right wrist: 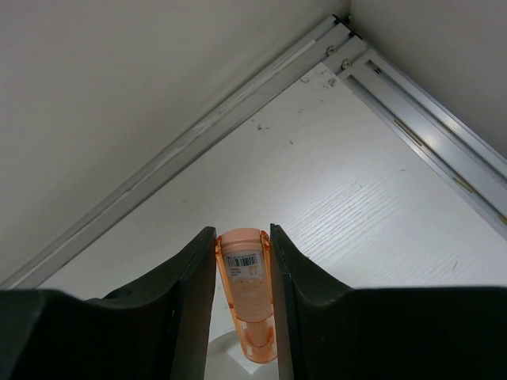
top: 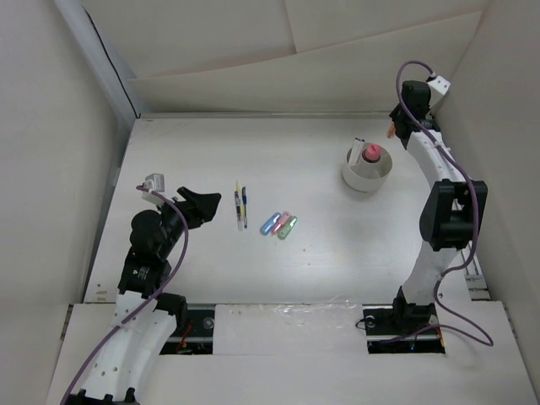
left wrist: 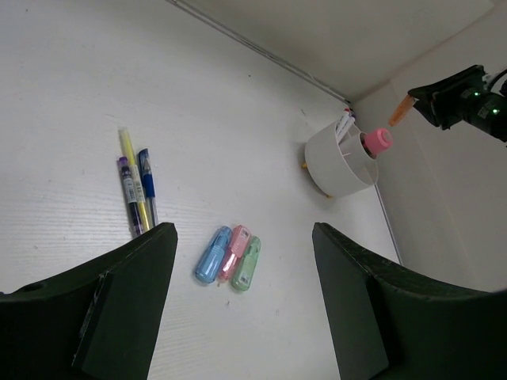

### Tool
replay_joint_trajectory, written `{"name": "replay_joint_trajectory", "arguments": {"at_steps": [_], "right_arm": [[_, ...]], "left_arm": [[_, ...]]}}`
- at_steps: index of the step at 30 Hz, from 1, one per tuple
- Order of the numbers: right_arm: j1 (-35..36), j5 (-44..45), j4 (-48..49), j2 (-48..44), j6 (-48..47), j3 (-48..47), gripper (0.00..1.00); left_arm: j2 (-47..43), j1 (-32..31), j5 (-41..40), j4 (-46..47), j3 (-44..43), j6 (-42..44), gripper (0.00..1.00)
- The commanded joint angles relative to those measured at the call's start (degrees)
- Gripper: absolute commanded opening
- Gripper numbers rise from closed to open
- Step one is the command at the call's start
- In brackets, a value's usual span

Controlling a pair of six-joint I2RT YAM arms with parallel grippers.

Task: Sort the stationery into containers
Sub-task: Place the stationery in the storage box.

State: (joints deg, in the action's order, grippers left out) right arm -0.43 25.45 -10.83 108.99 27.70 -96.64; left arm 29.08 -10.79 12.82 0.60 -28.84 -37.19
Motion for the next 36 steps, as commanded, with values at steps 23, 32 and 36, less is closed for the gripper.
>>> {"name": "replay_joint_trajectory", "arguments": {"at_steps": [23, 32, 36], "right_arm": [[7.2, 15.7, 7.9, 6.3, -5.2, 3.2, 0.20], [7.2, 15.7, 7.9, 5.0, -2.1, 6.4, 0.23], [7.2, 15.7, 7.9, 3.9, -1.6, 7.5, 0.27]], "left_arm": [[1.4, -0.1, 0.0, 2.2, -0.9, 0.0, 0.66], [1.4, -0.1, 0.0, 2.2, -0.9, 0.0, 0.66], [1.4, -0.1, 0.0, 2.2, -0.9, 0.0, 0.66]]}}
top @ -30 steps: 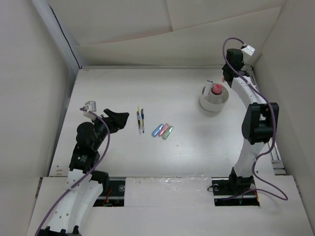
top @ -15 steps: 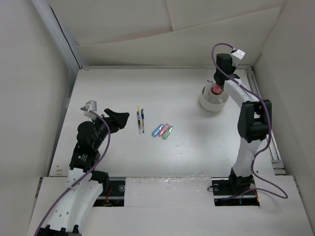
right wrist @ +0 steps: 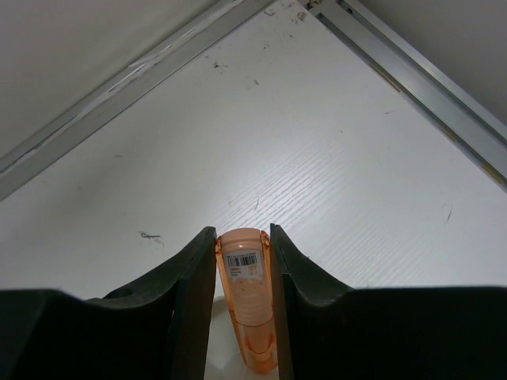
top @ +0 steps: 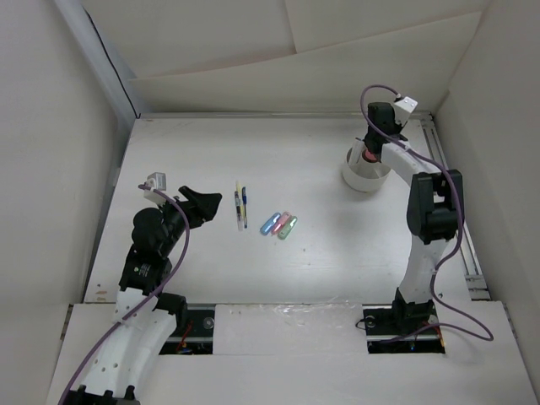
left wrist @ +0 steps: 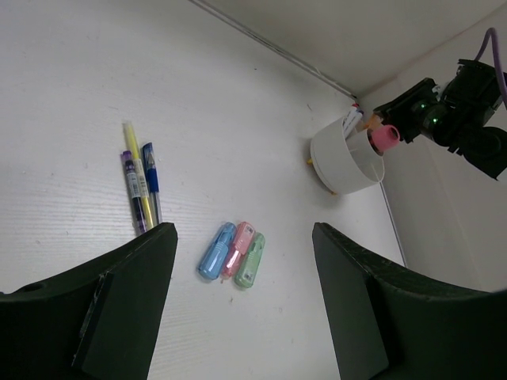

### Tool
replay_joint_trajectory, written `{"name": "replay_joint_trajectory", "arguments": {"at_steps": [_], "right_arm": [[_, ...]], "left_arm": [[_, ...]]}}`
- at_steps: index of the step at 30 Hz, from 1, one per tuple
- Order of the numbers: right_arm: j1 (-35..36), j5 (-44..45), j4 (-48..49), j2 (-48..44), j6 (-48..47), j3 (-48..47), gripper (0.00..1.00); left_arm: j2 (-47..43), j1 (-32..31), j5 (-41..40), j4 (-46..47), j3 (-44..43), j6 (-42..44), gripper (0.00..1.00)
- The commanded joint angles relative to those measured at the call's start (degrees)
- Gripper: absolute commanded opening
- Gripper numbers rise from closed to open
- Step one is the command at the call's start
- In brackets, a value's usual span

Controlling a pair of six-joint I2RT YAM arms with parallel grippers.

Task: Sort the stationery into containers
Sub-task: Place the stationery in the storage box.

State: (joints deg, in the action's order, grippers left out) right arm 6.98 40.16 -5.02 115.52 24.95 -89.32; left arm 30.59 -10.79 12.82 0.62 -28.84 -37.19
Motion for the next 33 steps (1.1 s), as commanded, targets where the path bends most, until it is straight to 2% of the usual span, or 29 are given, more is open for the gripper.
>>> {"name": "replay_joint_trajectory", "arguments": {"at_steps": [1, 3, 7, 20, 22, 24, 25, 27, 28, 33], "right_arm": [[-0.2, 1.0, 2.1, -2.7, 1.2, 0.7, 0.27], [0.3, 1.0, 2.1, -3.2, 1.8, 0.7, 0.30], [0.3, 0.4, 1.6, -5.1, 2.3, 1.9, 0.47], [2.1, -2.0, -1.4, -15.0, 3.9, 2.5, 0.49], [3.0, -2.9, -1.4, -18.5, 4.5, 4.6, 0.46], [5.1, -6.9, -1.4, -21.0, 5.1, 7.5, 0.37], [6.1, -8.8, -1.4, -23.5, 5.8, 8.4, 0.21], [10.1, -13.9, -1.4, -25.4, 5.8, 10.8, 0.04], [11.5, -16.7, -1.4, -26.1, 6.3, 13.2, 0.00], [21.5, -24.4, -5.2, -26.2, 6.3, 18.2, 0.00]], "left_arm": [[-0.1, -0.1, 0.0, 2.2, -0.9, 0.0, 0.66], [-0.1, -0.1, 0.0, 2.2, -0.9, 0.0, 0.66], [-0.6, -0.1, 0.0, 2.2, -0.9, 0.0, 0.66], [-1.1, -0.1, 0.5, 2.2, -0.9, 0.0, 0.66], [-1.1, -0.1, 0.5, 2.2, -0.9, 0.0, 0.66], [-1.1, -0.1, 0.5, 2.2, -0.9, 0.0, 0.66], [-1.1, -0.1, 0.5, 2.2, -0.9, 0.0, 0.66], [-1.1, -0.1, 0.5, 2.2, -0.9, 0.0, 0.66], [-1.1, -0.1, 0.5, 2.2, -0.9, 0.0, 0.66], [-1.1, -0.1, 1.1, 2.2, -0.9, 0.0, 0.66]]}}
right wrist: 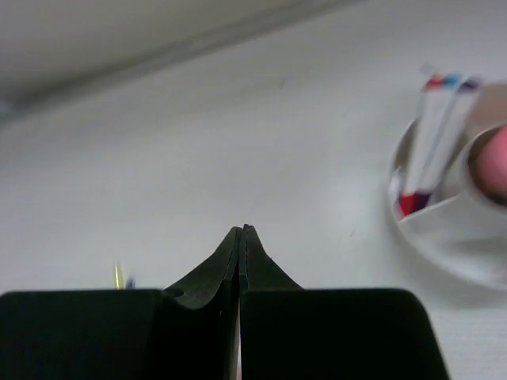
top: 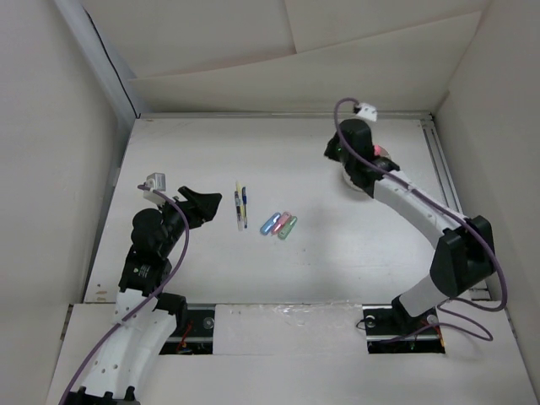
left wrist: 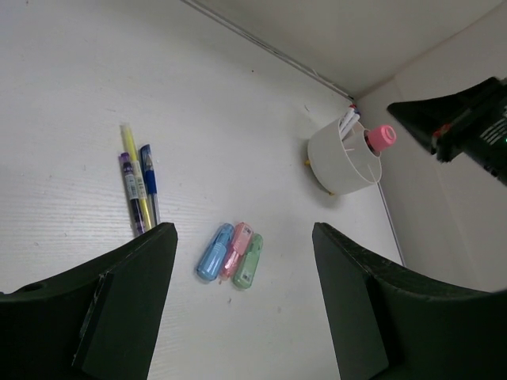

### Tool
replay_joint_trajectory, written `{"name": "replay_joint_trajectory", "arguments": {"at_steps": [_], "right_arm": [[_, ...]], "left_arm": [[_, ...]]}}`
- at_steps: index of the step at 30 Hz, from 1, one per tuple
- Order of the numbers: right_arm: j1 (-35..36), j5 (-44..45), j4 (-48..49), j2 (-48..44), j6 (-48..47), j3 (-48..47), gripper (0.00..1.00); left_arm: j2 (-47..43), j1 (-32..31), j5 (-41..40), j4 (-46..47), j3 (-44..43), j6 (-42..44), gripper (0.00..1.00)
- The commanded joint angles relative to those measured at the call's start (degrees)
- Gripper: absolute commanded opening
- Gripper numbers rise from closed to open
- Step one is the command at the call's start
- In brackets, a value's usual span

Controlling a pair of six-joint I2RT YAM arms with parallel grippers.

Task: Sort the stationery into containers
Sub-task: Place the stationery in the storage box, then pick up the stationery from the center of the board.

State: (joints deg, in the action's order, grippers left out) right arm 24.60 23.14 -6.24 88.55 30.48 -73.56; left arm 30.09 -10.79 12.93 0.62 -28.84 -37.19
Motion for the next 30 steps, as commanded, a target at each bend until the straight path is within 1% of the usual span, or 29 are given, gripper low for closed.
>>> {"name": "replay_joint_trajectory", "arguments": {"at_steps": [1, 3, 5, 6, 7, 8, 9, 10, 14, 15, 16, 30], "right_arm": [[6.8, -7.9, -4.8, 0.7, 0.8, 3.2, 0.00], [9.5, -7.9, -8.8, 2.1, 0.2, 4.0, 0.03], [12.7, -9.3, -10.4, 2.7, -0.6, 6.1, 0.10], [13.5, -9.9, -11.2, 2.7, -0.6, 6.8, 0.22], [14.9, -12.0, -11.9, 3.3, -1.2, 7.5, 0.30], [15.5, -12.8, -12.4, 3.3, -1.2, 8.2, 0.35], [16.0, -13.5, -12.4, 4.0, -0.7, 9.0, 0.44], [16.5, -14.0, -12.4, 4.8, -0.7, 9.6, 0.49], [18.1, -15.8, -12.1, 7.5, 0.6, 10.6, 0.60], [18.6, -16.5, -11.6, 8.1, 0.6, 10.6, 0.60], [18.6, -17.2, -11.6, 9.3, 0.6, 10.6, 0.63], [19.2, -17.4, -11.0, 15.6, 1.7, 7.7, 0.64]], "left_arm": [[-1.2, -0.1, 1.0, 2.2, -0.3, 0.0, 0.66], [-1.2, -0.1, 1.0, 2.2, -0.3, 0.0, 0.66], [-1.2, -0.1, 1.0, 2.8, -0.3, 0.0, 0.66], [-1.2, -0.1, 1.0, 2.8, -0.3, 0.0, 0.66], [-1.2, -0.1, 1.0, 2.8, -0.3, 0.0, 0.66], [-1.2, -0.1, 1.0, 2.8, 0.2, 0.0, 0.66], [-1.2, -0.1, 1.0, 3.3, 0.2, 0.0, 0.66], [-1.2, -0.1, 1.0, 3.3, 0.2, 0.0, 0.66], [-1.7, -0.1, 1.0, 3.3, 0.2, 0.0, 0.66], [-2.2, -0.1, 1.0, 2.8, 0.2, 0.0, 0.66], [-2.2, -0.1, 1.0, 2.8, 0.2, 0.0, 0.66], [-3.3, -0.1, 1.0, 2.8, 0.2, 0.0, 0.66]]}}
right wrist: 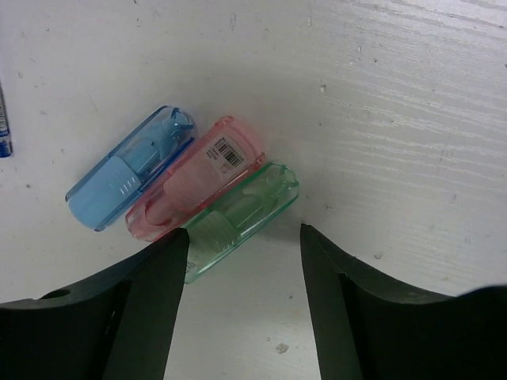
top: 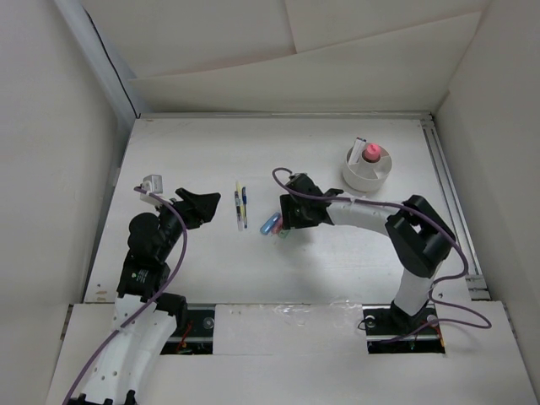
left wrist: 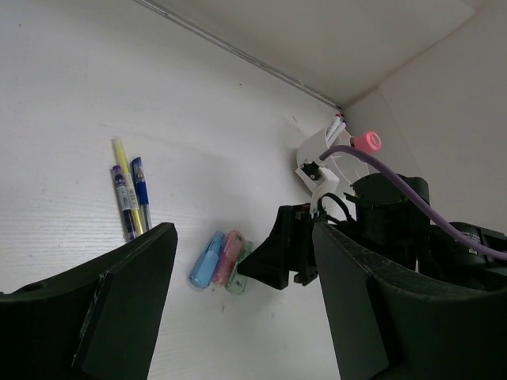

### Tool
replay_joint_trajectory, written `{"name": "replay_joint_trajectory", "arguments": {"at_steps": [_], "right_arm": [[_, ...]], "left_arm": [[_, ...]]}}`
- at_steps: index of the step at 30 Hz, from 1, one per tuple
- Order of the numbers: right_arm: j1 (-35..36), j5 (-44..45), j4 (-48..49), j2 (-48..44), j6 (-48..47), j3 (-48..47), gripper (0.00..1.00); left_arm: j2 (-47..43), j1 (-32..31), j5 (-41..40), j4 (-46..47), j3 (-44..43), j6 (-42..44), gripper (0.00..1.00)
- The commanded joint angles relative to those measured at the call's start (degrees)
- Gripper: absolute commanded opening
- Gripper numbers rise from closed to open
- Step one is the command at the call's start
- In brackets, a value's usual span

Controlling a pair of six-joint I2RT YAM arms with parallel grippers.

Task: Sort the stationery into containers
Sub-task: Pick up the stationery from the center of the board.

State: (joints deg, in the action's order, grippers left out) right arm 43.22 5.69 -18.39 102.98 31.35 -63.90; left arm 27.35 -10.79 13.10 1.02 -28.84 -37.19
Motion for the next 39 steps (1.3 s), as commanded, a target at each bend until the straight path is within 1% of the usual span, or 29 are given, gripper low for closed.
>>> {"name": "replay_joint_trajectory", "arguments": {"at_steps": [1, 3, 6, 8, 10, 11, 13, 14, 19, 22, 24, 27, 29, 34, 39], "right_arm": [[0.5, 0.0, 1.2, 1.2, 0.8, -1.9, 0.64], [0.5, 0.0, 1.2, 1.2, 0.8, -1.9, 0.64], [1.1, 0.0, 1.7, 1.2, 1.3, -1.9, 0.59], [1.1, 0.5, 1.7, 1.2, 1.3, -1.9, 0.59], [1.1, 0.5, 1.7, 2.0, 1.3, -3.2, 0.54], [1.1, 1.5, 1.1, 2.6, 1.3, -3.2, 0.47], [1.1, 3.5, -0.2, 2.6, 1.3, -3.7, 0.41], [1.1, 4.4, -0.2, 2.6, 1.3, -3.7, 0.40], [0.5, 8.7, -1.6, 0.4, 1.3, -1.7, 0.40], [0.5, 11.1, -3.2, -0.2, 0.6, -1.7, 0.45], [-0.2, 11.1, -3.2, -0.2, -0.3, -1.7, 0.47], [-0.2, 10.3, -4.7, 0.4, -0.9, -4.5, 0.50], [-0.2, 10.9, -5.2, 0.4, -1.5, -5.4, 0.54], [-0.7, 10.9, -5.9, 0.4, -2.0, -7.3, 0.54], [-0.7, 10.9, -6.0, -0.1, -2.6, -7.3, 0.54]], "left_arm": [[-0.5, -0.1, 0.8, 2.4, 0.2, 0.0, 0.66], [-0.5, -0.1, 0.8, 2.4, 0.2, 0.0, 0.66], [-0.5, -0.1, 0.8, 2.4, 0.2, 0.0, 0.66], [-0.5, -0.1, 0.8, 2.4, 0.2, 0.0, 0.66], [-0.5, -0.1, 0.8, 2.4, 0.2, 0.0, 0.66], [-0.5, -0.1, 0.8, 1.9, 0.2, 0.0, 0.66], [-1.1, -0.1, 0.8, 1.9, 0.2, 0.0, 0.66], [-1.1, -0.1, 0.8, 1.9, 0.2, 0.0, 0.66], [-1.1, -0.1, 0.8, 1.9, 0.2, 0.0, 0.66], [-1.1, -0.1, 0.8, 1.9, 0.2, 0.0, 0.66], [-1.1, -0.1, 0.8, 1.9, 0.2, 0.0, 0.66], [-1.1, -0.1, 0.8, 1.4, 0.2, 0.0, 0.66], [-1.1, -0.1, 0.8, 1.4, -0.3, 0.0, 0.66], [-1.1, -0.1, 0.8, 1.4, -0.3, 0.0, 0.66], [-1.1, -0.1, 0.8, 1.4, -0.3, 0.0, 0.66]]}}
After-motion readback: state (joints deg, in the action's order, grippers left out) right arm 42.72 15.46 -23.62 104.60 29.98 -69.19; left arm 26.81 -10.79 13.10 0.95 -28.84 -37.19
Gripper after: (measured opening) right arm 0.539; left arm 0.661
